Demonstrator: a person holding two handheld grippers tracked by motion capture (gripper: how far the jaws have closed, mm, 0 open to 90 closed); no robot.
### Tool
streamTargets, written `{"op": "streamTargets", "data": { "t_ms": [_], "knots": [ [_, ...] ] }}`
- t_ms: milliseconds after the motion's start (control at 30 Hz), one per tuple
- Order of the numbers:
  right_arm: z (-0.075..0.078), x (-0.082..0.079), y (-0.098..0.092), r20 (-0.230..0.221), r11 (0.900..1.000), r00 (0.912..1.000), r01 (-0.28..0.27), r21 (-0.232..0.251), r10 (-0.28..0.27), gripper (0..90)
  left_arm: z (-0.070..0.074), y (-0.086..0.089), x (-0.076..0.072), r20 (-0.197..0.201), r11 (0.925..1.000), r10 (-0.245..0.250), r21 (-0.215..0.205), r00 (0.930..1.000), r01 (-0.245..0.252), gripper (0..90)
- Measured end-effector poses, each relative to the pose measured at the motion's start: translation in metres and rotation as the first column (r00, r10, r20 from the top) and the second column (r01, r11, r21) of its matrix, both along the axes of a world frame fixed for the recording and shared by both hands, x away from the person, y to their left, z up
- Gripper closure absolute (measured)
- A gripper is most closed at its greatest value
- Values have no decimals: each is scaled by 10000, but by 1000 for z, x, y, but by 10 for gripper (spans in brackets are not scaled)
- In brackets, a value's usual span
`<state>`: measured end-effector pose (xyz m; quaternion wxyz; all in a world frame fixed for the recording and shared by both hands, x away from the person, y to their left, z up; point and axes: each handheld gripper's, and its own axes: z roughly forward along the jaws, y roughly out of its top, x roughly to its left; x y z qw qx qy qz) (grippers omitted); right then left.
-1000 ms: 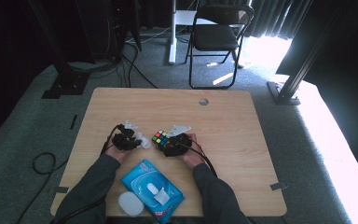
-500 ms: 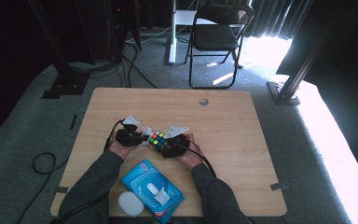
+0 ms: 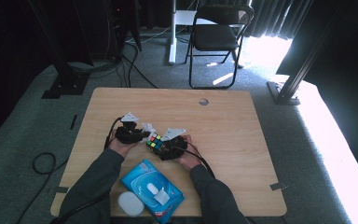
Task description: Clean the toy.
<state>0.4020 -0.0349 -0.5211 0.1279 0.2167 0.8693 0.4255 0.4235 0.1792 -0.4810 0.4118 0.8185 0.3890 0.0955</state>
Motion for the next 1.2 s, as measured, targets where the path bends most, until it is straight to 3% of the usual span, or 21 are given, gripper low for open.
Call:
{"op": "streamTargets", "data": {
  "t_ms": [700,1000,1200],
  "knots": [
    [8,-1,-9,204,9996,9998,40,264,-45,343,-17,-6,4,-421,9991,-164,396,9990,181,805],
    [7,-2,-9,177,9996,9998,-99,283,94,343,-6,-4,3,-153,9997,-132,-202,9998,129,805],
    [7,-5,-6,179,9989,9993,-332,323,327,343,-7,-2,5,-199,9994,-38,-354,9998,31,805]
  ]
}}
